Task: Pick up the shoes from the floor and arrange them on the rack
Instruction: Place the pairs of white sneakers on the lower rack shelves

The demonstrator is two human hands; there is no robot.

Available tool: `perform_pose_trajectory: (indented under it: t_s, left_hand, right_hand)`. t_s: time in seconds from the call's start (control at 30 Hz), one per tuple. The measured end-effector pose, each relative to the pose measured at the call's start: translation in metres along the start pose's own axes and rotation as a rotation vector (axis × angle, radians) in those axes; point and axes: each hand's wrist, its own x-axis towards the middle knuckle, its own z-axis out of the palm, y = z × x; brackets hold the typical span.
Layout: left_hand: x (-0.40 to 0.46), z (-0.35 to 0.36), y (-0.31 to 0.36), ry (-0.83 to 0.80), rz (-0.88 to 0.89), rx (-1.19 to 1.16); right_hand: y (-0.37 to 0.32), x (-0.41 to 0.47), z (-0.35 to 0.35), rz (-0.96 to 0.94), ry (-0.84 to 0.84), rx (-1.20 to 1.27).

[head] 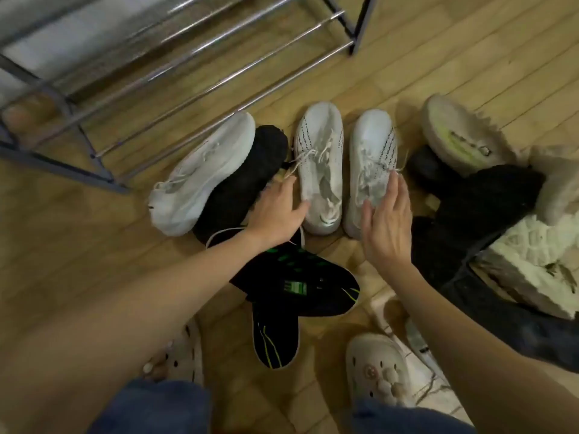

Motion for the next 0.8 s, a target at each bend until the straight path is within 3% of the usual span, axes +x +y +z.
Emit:
perform_pose_trajectory:
  t_s: [0.17, 0.33, 0.4, 0.57, 0.8]
  left_hand:
    - [0.012, 0.020, -0.001, 0.006, -0.128, 0.158]
    - [0.020, 0.024, 0.006, -0.082, -0.289, 0.142]
    - [0.020, 0.023, 0.005, -0.099, -0.359, 0.049]
    - [0.032, 0.024, -0.005, -0.103, -0.435, -0.430]
    - [0.007, -0.003, 0.021, -0.042, -0.443, -0.658]
  right_hand:
    - [0.020, -0.005, 0.011, -0.046, -0.017, 0.013]
    - [0.026, -0.013, 0.016, -0.091, -0.127, -0.089]
    - [0.024, -0.011, 0.017, -0.039, -0.142, -0.073]
    - [0.016, -0.010, 0.017, 0.076, -0.180, -0.097]
    - [0.006, -0.005, -0.003, 0.172, -0.202, 0.097]
